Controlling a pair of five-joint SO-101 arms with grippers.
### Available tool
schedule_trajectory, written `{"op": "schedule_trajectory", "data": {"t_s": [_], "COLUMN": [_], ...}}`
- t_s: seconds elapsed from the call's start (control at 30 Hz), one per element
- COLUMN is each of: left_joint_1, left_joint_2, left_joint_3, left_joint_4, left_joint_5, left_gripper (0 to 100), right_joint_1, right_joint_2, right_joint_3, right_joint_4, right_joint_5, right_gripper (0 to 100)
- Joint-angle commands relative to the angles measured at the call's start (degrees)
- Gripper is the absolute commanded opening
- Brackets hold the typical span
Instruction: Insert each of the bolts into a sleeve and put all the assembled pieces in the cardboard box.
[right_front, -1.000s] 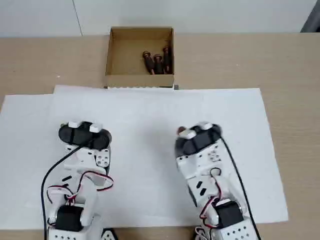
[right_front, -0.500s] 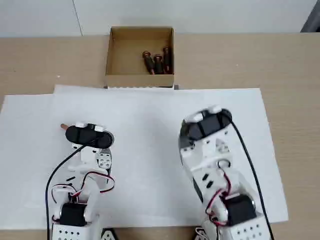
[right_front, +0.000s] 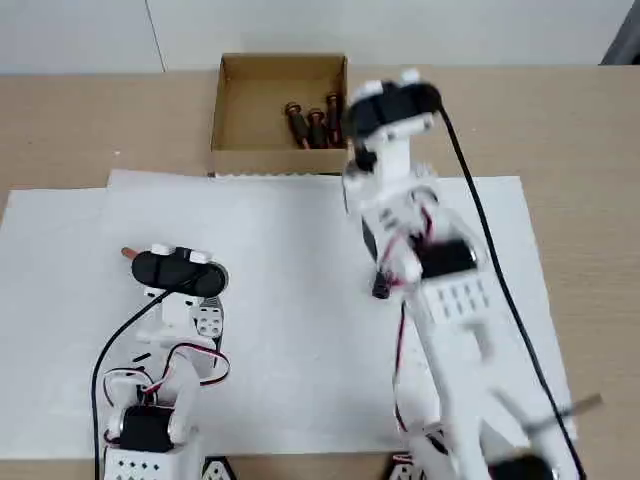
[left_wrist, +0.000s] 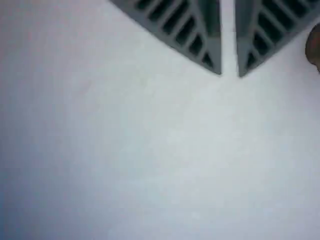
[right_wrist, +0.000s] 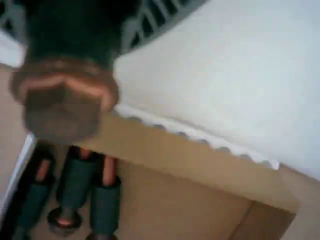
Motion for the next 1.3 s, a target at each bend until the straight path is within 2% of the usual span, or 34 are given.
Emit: {"op": "schedule_trajectory", "data": {"t_s": [0.0, 0.33, 0.67, 1.03, 1.1, 1.27], "left_joint_1": [-0.1, -0.1, -0.1, -0.1, -0.1, -0.1], "left_joint_2": [-0.4, -0.4, -0.4, -0.4, -0.4, -0.4], "left_joint_3": [-0.1, -0.1, -0.1, -0.1, -0.1, -0.1], "left_joint_4": [0.0, 0.0, 0.0, 0.0, 0.0, 0.0], "left_joint_5": [-0.1, -0.1, -0.1, -0.1, -0.1, -0.1], "left_gripper": [1, 1, 1, 1, 1, 1], "right_joint_1": [0.6, 0.2, -2.9, -6.5, -6.9, -7.3], "right_joint_2": [10.2, 39.6, 62.5, 75.1, 75.6, 75.7], "right_joint_3": [-12.3, -40.4, -65.1, -77.4, -77.7, -77.7], "right_joint_4": [-2.9, -4.4, -4.9, -4.5, -4.5, -4.3], "right_joint_5": [-0.6, 0.6, 14.8, 27.1, 28.1, 28.1], "right_gripper": [0.2, 0.2, 0.2, 0.6, 3.1, 18.4]}}
